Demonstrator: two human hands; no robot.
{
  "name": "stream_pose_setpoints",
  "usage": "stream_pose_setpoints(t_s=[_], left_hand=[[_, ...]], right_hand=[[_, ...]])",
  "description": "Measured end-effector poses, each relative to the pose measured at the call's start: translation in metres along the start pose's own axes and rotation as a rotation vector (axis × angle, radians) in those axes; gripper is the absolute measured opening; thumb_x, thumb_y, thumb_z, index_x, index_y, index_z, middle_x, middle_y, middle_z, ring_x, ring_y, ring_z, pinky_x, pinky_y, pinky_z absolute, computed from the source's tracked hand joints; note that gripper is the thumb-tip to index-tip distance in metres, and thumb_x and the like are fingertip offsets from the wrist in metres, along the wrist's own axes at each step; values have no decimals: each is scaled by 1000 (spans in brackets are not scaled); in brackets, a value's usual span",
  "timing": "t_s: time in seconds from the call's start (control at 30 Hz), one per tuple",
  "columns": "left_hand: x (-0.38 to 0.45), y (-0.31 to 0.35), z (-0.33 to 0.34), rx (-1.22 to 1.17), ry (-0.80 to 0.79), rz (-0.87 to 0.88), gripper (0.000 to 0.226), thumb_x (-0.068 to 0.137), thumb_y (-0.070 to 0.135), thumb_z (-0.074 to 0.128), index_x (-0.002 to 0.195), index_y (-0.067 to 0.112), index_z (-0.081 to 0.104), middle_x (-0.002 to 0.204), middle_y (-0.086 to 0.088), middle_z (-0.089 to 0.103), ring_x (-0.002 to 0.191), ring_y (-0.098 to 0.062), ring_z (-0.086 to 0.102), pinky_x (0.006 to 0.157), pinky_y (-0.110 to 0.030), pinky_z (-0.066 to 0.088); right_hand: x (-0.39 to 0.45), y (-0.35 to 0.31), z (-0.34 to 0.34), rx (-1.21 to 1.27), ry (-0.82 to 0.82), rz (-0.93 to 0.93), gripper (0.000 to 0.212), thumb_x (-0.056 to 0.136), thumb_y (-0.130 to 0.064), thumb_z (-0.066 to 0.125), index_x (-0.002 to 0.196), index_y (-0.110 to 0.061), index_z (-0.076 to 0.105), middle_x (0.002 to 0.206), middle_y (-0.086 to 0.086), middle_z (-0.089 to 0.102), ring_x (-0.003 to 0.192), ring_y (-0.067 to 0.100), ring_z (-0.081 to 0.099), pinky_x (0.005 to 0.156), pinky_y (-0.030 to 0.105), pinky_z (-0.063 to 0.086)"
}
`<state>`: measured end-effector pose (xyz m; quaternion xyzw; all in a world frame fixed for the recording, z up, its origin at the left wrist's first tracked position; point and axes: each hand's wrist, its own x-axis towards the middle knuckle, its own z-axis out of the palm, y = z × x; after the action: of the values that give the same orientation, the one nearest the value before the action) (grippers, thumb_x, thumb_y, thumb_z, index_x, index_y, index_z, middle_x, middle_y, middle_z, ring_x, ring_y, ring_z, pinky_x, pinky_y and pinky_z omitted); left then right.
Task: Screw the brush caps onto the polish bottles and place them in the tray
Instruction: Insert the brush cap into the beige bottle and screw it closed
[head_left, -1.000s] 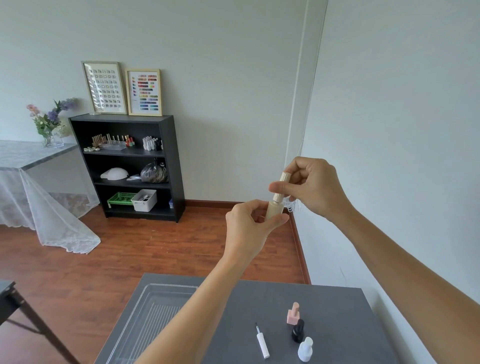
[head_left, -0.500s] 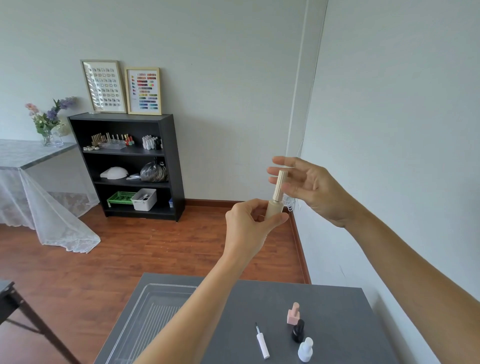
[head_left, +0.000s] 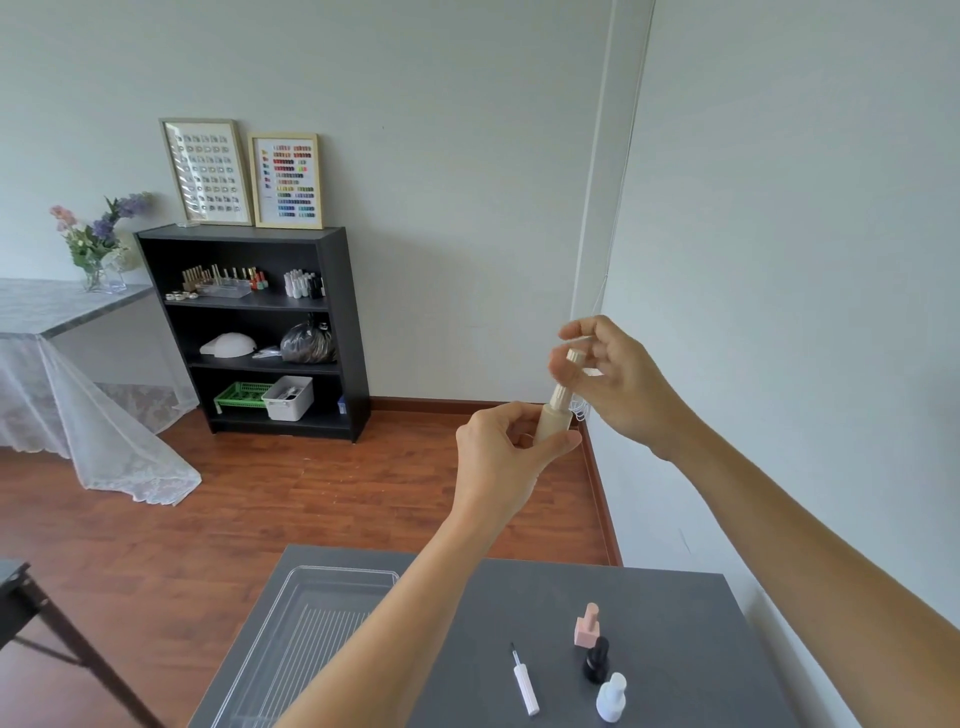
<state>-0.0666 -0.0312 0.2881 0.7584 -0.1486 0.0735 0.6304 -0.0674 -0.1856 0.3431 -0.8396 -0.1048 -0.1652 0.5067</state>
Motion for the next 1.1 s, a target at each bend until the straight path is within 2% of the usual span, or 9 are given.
stream_pose_setpoints(t_s=[0.07, 0.17, 0.33, 0.47, 0.57, 0.67, 0.77, 0.97, 1.1], left_hand=[[1, -1, -2, 5, 15, 3, 21, 68, 35, 89, 83, 25, 78, 72, 7, 74, 56, 1, 57, 51, -8, 44], [2, -1, -3, 10, 15, 15, 21, 69, 34, 89, 84, 25, 78, 72, 9, 75, 59, 1, 61, 53, -8, 45], [0, -1, 2, 15, -1, 5, 21, 69, 34, 88, 84, 24, 78, 72, 8, 74, 60, 0, 60, 54, -8, 46], [0, -1, 3, 9, -14, -1, 20, 69, 34, 88, 84, 25, 78, 71, 7, 74, 59, -1, 59, 53, -9, 45], [0, 0, 2, 3, -11, 4, 21, 69, 34, 88, 85, 24, 78, 70, 8, 74, 56, 2, 58, 51, -7, 43], [1, -2, 0, 7, 1, 3, 22, 69, 34, 88, 85, 23, 78, 69, 9, 73, 56, 3, 57, 51, -7, 43], [0, -3, 0, 16, 1, 13, 21, 69, 34, 88, 84, 25, 78, 71, 8, 74, 58, 2, 58, 53, -8, 45], [-1, -5, 4, 8, -9, 16, 20, 70, 35, 88, 84, 26, 77, 73, 6, 75, 60, 0, 60, 56, -11, 48], [1, -7, 1, 1, -50, 17, 22, 70, 37, 87, 87, 26, 78, 75, 7, 75, 62, 0, 61, 58, -10, 49]], right_hand=[[0, 2, -6, 173, -125, 2, 44, 89, -34, 64, 130, -20, 54, 124, -3, 67, 116, 7, 64, 93, 23, 53], [-2, 4, -10, 275, -175, -46, 32, 93, -2, 60, 123, -13, 64, 113, 7, 74, 107, 18, 71, 86, 23, 55], [-1, 0, -6, 132, 68, -37, 36, 59, -41, 86, 80, -17, 69, 74, 4, 72, 68, 18, 69, 69, 29, 54], [0, 3, 0, -99, 171, -43, 52, 53, -70, 76, 66, -26, 51, 56, -15, 51, 53, 9, 45, 55, 25, 44], [-2, 3, -2, 19, 31, -14, 48, 69, -62, 69, 96, -24, 60, 89, -11, 68, 84, 7, 66, 80, 26, 54], [-5, 3, -8, 254, -153, -12, 38, 89, -26, 64, 126, -17, 60, 123, 0, 69, 117, 12, 64, 94, 24, 53], [-7, 3, -10, 349, -146, -29, 28, 89, -5, 65, 116, -11, 67, 107, 9, 76, 101, 22, 73, 83, 24, 57], [-6, 3, -4, 152, 139, -27, 39, 54, -39, 86, 76, -15, 64, 72, 9, 72, 67, 23, 70, 71, 34, 58], [-10, 4, -7, 211, 15, -12, 44, 70, -41, 77, 104, -17, 61, 84, 1, 78, 79, 12, 74, 68, 15, 53]])
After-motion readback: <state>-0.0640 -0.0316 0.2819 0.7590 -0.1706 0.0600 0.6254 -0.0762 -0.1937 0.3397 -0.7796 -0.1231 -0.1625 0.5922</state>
